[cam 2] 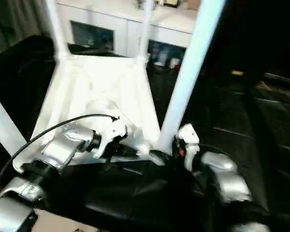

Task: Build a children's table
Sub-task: Rotate leg to tighten

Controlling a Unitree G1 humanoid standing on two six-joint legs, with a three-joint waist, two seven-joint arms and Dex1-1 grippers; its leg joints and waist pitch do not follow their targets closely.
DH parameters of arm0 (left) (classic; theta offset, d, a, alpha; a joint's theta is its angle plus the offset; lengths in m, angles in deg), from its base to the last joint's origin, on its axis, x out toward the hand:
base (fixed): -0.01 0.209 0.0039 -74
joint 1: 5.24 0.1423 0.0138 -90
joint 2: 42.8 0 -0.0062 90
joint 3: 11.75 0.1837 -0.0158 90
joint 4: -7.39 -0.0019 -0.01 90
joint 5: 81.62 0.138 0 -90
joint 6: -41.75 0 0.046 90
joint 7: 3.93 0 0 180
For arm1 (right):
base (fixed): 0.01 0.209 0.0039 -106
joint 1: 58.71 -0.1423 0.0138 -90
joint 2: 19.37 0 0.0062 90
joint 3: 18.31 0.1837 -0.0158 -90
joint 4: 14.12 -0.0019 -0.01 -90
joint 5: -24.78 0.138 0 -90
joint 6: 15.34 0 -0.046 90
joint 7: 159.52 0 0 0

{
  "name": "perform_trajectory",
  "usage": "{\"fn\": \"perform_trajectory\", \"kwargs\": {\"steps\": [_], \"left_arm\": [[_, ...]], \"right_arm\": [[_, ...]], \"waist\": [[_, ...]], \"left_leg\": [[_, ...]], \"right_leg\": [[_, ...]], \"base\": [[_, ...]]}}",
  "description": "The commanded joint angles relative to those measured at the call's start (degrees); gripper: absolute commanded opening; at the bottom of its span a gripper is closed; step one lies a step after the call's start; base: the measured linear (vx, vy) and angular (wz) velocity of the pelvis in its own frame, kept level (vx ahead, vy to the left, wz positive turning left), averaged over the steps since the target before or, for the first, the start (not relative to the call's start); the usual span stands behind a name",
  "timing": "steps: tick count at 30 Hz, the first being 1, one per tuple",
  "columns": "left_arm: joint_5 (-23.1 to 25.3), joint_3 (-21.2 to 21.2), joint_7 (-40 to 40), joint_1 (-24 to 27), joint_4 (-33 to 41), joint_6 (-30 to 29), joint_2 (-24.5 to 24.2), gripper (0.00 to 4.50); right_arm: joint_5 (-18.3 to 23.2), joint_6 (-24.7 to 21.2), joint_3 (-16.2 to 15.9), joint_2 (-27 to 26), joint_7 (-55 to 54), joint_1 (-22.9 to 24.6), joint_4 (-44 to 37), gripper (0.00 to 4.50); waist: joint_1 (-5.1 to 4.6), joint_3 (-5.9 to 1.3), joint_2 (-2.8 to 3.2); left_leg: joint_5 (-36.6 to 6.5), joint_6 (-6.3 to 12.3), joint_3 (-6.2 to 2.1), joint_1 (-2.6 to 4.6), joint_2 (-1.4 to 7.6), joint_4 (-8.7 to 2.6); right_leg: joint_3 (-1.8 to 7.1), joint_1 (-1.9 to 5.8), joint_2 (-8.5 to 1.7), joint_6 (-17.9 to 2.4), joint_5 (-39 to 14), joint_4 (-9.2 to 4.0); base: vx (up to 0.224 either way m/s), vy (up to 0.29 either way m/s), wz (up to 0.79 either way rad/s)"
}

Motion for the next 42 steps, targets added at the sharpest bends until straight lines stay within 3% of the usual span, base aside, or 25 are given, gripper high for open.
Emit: {"fn": "perform_trajectory", "kwargs": {"steps": [1,4,8,11,13,14,18,22,28,29,32,37,42], "left_arm": [[-0.3,-0.6,-4.5,0.9,-4.5,-0.1,2.2,0.0],[0.4,-2.8,-16.1,-3.0,-11.5,-0.4,6.9,0.0],[1.6,-3.6,-22.1,-5.6,-16.4,1.6,9.5,0.0],[2.0,-3.2,-21.8,-5.9,-17.2,2.4,9.9,0.0],[2.0,-3.1,-21.6,-6.1,-17.5,2.7,9.9,0.0],[2.2,-2.5,-19.8,-5.8,-17.1,3.3,9.4,0.0],[2.0,-1.7,-15.9,-5.1,-16.6,4.8,8.0,0.0],[1.5,-0.6,-9.1,-2.9,-13.6,6.3,5.3,0.0],[0.6,1.5,-0.1,0.5,-7.2,6.9,0.9,0.0],[0.5,1.8,0.9,1.1,-6.4,7.4,0.3,0.0],[-0.2,2.1,3.5,2.8,-3.5,7.0,-0.9,0.0],[-1.3,2.4,7.2,4.9,1.2,5.3,-2.3,0.0],[-2.1,3.2,10.1,6.4,5.0,3.8,-3.5,0.0]], "right_arm": [[-0.9,1.1,3.0,-0.7,-7.7,-0.9,2.2,2.72],[-4.2,3.7,4.5,-6.0,-23.5,-2.6,5.4,2.72],[-6.2,5.2,4.1,-10.4,-30.2,-4.3,7.4,2.72],[-5.6,6.1,3.2,-11.7,-28.0,-4.7,7.3,2.72],[-5.7,6.7,2.8,-11.9,-27.3,-4.6,7.1,2.72],[-4.4,8.0,2.6,-11.7,-23.5,-4.0,5.4,3.28],[-2.9,8.7,2.8,-9.4,-18.8,-3.9,4.4,3.51],[-0.2,4.6,2.0,-3.7,-7.3,-3.0,1.4,3.88],[1.9,3.1,-1.4,5.2,10.9,1.6,-5.0,3.97],[2.3,2.6,-1.5,6.0,12.5,2.0,-5.4,3.97],[3.2,0.5,-2.6,8.5,17.5,3.3,-6.5,3.97],[2.5,-0.7,-4.2,10.7,20.4,4.1,-6.9,3.97],[1.6,-0.2,-4.3,10.4,20.7,3.8,-6.2,3.81]], "waist": [[0.06,-2.62,-0.41],[-0.02,-2.84,-0.19],[0.17,-3.11,-0.1],[0.41,-3.24,0.1],[0.59,-3.08,0.03],[0.66,-3.0,-0.05],[0.37,-2.71,-0.29],[-0.09,-2.47,-0.34],[0.72,-2.37,-0.41],[0.55,-2.4,-0.63],[0.54,-2.41,-0.55],[0.53,-2.48,-0.72],[0.52,-2.68,-0.85]], "left_leg": [[-19.6,0.39,0.07,0.33,0.57,-4.14],[-18.2,-0.31,0.05,0.47,0.45,-4.13],[-15.9,0.88,0.2,0.36,0.33,-3.86],[-13.3,2.17,0.35,0.33,0.25,-3.63],[-13.6,2.95,0.38,0.21,0.29,-3.73],[-14.5,2.98,0.36,0.2,0.33,-3.81],[-17.4,2.66,0.04,-0.25,0.37,-4.25],[-19.8,2.94,-0.07,-0.07,0.55,-4.34],[-18.6,4.32,0.08,0.03,1.0,-4.2],[-18.9,4.31,0.08,-0.18,0.88,-4.28],[-19.2,3.65,-0.03,-0.05,0.93,-4.35],[-18.8,3.49,0.03,0.09,1.02,-4.29],[-15.7,4.19,0.2,-0.06,0.96,-4.03]], "right_leg": [[0.57,1.56,-1.59,-9.2,-20.8,-4.77],[0.6,1.45,-1.44,-9.2,-18.0,-4.53],[0.62,1.85,-1.21,-9.6,-11.9,-4.05],[0.61,2.08,-1.08,-10.4,-6.6,-3.65],[0.52,2.28,-1.22,-10.7,-6.9,-3.76],[0.5,2.29,-1.27,-10.5,-8.6,-3.91],[0.33,2.43,-1.44,-8.9,-15.5,-4.55],[0.38,2.09,-1.37,-8.7,-19.6,-5.05],[0.64,2.09,-1.57,-10.0,-17.1,-4.81],[0.52,2.1,-1.5,-9.9,-18.2,-4.85],[0.49,1.92,-1.52,-9.9,-19.5,-4.85],[0.55,1.77,-1.55,-10.5,-18.2,-4.63],[0.57,2.01,-1.52,-11.5,-13.2,-4.06]], "base": [[0.0,0.0,0.0],[0.0,0.0,0.0],[0.0,0.0,0.0],[0.0,0.0,0.0],[0.0,0.0,0.0],[0.0,0.0,0.0],[0.0,0.0,0.0],[0.0,0.0,0.0],[0.0,0.0,0.0],[0.0,0.0,0.0],[0.0,0.0,0.0],[0.0,0.0,0.0],[0.0,0.0,0.0]]}}
